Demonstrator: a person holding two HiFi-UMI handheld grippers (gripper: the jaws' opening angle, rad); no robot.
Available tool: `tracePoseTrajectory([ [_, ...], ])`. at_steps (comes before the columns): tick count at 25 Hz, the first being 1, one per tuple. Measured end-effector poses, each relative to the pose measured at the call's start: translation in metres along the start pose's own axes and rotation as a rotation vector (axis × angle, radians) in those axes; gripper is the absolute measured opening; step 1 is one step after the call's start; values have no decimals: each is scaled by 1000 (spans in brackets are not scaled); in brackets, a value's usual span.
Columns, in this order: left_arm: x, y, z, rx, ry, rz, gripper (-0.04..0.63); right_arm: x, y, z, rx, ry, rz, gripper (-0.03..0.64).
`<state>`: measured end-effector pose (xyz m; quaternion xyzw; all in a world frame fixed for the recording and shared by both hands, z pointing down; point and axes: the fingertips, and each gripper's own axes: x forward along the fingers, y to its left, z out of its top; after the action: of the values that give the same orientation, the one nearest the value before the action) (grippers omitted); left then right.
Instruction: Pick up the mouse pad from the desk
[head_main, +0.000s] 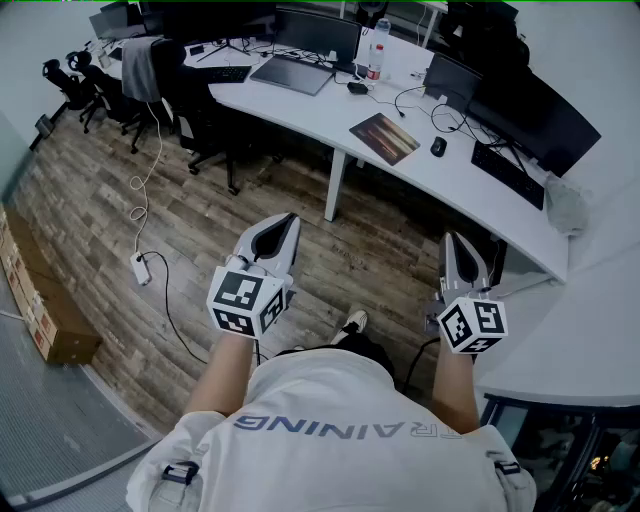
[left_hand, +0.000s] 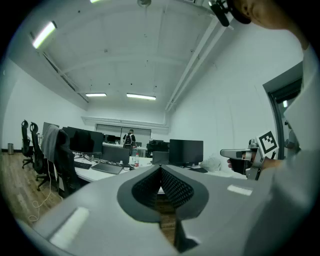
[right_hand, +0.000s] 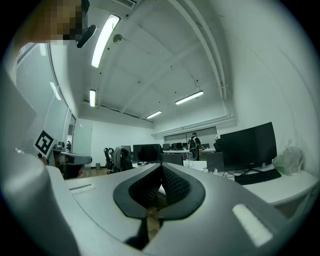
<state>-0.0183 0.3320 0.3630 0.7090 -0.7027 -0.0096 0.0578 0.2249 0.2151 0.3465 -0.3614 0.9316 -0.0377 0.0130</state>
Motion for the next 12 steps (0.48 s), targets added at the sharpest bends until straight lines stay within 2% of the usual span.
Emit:
tracePoseTrajectory([
  [12,-4,6,7,3,-14,-18,0,1,8,1,-4,-3,-8,9],
])
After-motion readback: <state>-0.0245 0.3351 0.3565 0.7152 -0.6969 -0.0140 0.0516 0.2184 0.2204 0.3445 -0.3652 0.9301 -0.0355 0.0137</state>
